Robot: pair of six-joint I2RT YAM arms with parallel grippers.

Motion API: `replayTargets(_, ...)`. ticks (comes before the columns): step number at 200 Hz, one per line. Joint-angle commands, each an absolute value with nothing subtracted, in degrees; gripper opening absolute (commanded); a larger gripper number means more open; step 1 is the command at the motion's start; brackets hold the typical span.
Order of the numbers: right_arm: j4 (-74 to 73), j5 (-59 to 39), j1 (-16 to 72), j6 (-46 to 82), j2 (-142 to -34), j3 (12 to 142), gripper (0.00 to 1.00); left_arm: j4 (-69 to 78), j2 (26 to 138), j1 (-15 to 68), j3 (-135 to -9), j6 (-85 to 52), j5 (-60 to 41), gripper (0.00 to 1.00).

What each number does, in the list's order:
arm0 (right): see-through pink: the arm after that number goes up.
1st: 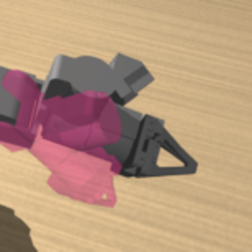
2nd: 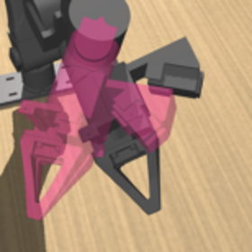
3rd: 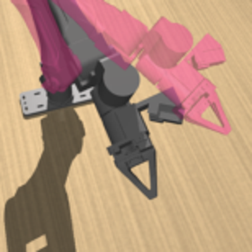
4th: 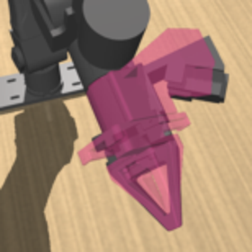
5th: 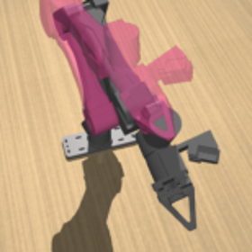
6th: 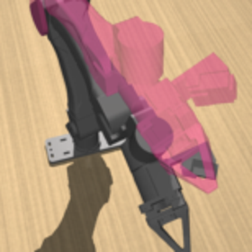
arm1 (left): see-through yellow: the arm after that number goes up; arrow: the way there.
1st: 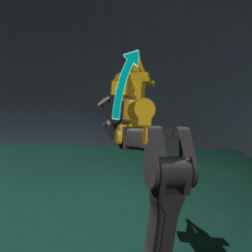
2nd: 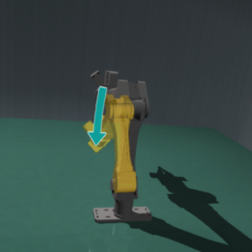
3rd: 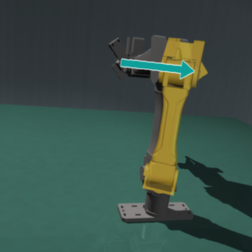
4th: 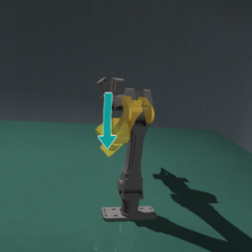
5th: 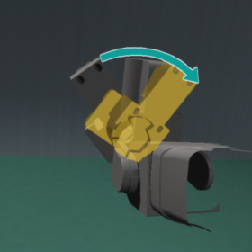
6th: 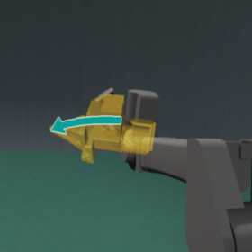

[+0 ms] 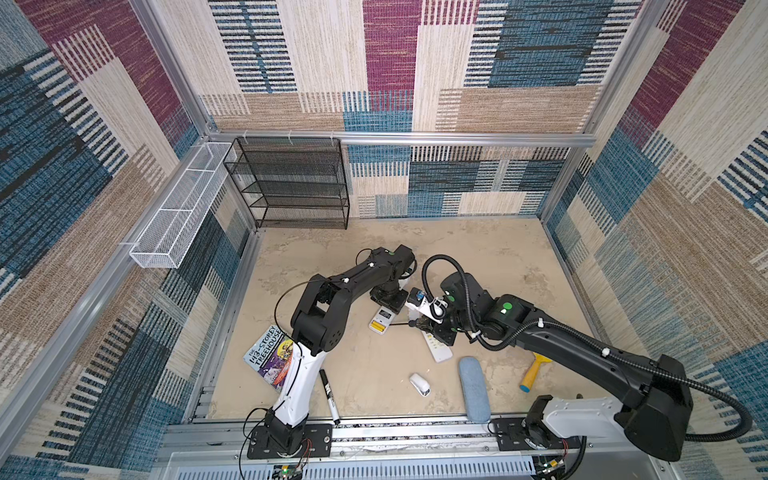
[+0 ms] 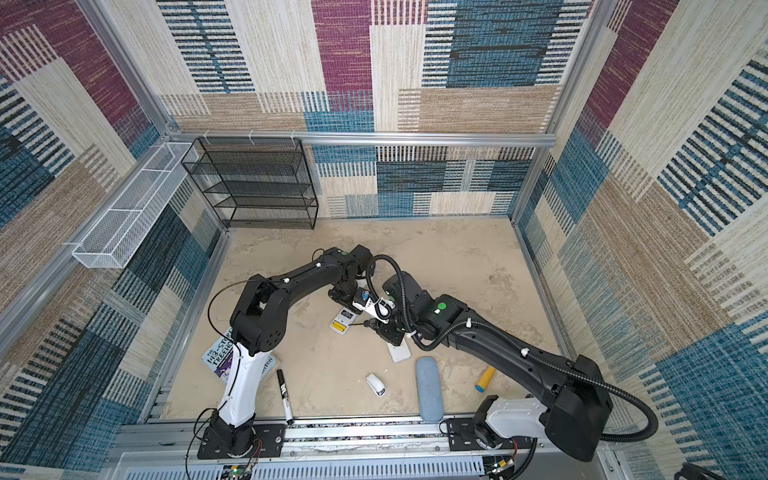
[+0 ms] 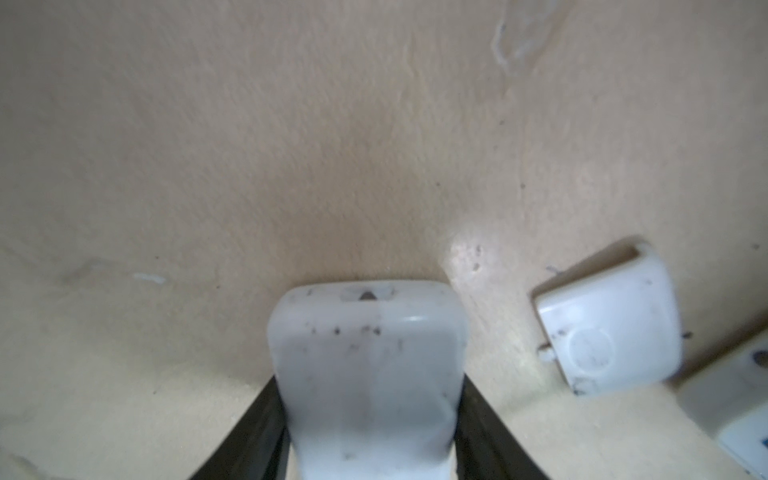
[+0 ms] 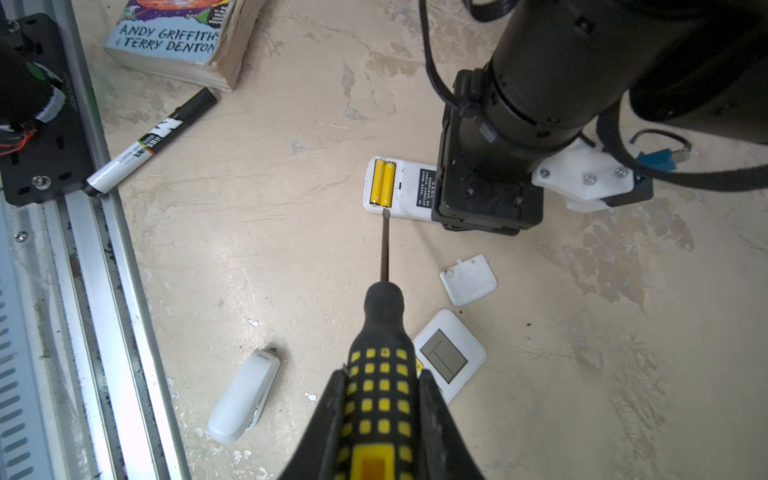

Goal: Unload the batteries from the remote control

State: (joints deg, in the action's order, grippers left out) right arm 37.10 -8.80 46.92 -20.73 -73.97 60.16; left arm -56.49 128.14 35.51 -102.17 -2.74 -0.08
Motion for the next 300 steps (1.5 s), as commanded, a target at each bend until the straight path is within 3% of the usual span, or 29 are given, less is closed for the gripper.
replayTargets(1, 38.46, -4.16, 48.14, -22.77, -76.23, 62.4, 0.0, -61.0, 128.22, 35.42, -101.87, -6.55, 2.06, 0.28)
replayTargets(58, 39.88, -3.72, 49.41, -25.13, -80.21, 67.38, 0.0, -61.79, 128.41, 35.42, -100.48, -8.88, 3.29, 0.23)
replayTargets(300, 43.52, -5.71, 49.52, -24.19, -86.83, 71.14, 0.0, -61.74, 128.67, 35.42, -100.46, -8.7, 3.82, 0.21)
